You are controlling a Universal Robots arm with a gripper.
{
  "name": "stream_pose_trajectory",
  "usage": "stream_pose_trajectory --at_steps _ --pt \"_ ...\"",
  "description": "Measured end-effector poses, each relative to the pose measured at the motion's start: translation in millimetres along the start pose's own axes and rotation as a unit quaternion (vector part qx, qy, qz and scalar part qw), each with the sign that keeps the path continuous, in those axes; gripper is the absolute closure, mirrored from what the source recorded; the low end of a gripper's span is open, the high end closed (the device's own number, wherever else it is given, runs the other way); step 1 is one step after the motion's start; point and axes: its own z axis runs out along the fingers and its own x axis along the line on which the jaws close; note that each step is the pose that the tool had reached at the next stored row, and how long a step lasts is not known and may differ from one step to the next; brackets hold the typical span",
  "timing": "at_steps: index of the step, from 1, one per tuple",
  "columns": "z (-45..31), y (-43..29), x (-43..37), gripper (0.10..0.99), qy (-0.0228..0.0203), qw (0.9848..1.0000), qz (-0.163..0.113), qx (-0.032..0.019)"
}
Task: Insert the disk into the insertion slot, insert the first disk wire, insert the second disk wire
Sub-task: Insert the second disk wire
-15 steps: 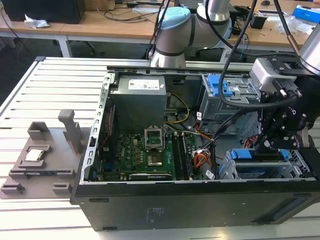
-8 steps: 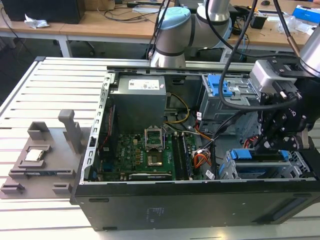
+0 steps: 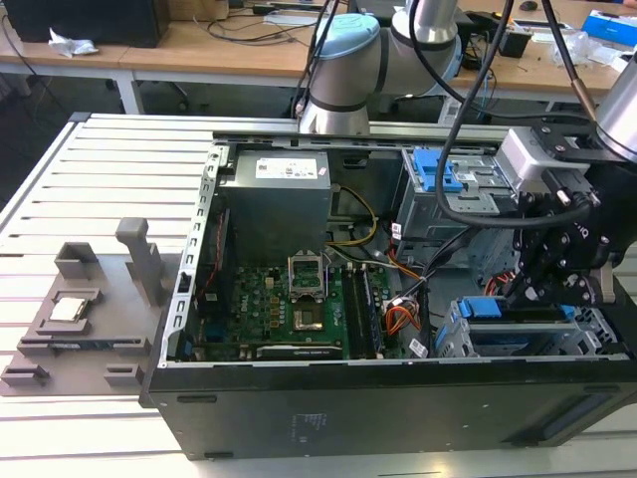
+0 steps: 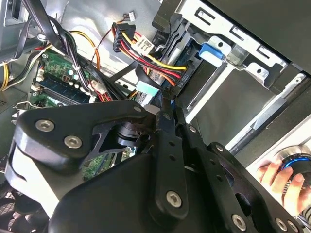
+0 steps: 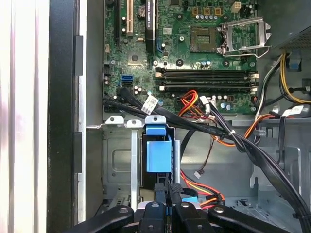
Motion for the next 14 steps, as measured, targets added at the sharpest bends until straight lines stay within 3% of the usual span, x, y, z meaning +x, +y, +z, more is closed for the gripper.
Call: stream_pose_trajectory --at_steps 3,4,6,7,8,10,12,14 --pt "0.3 0.0 0.0 0.925 0.0 1.0 0.0 0.0" --pt "-1.4 0.1 -0.1 0.863 -0.0004 1.0 0.0 0.0" --pt "-19.5 0.9 -0.4 0.863 0.0001 1.0 0.0 0.0" --pt "-24.7 1.2 -0.8 0.878 0.0001 1.0 0.0 0.0" --pt "-28.2 1.4 -0.8 0.941 0.0 1.0 0.0 0.0" --pt "-46.6 2.2 -1.3 0.98 0.0009 1.0 0.0 0.0" --pt "-52.6 2.5 -1.3 0.98 0.0009 1.0 0.0 0.0001" --pt "-53.0 2.5 -1.4 0.98 0.0008 1.0 0.0 0.0001"
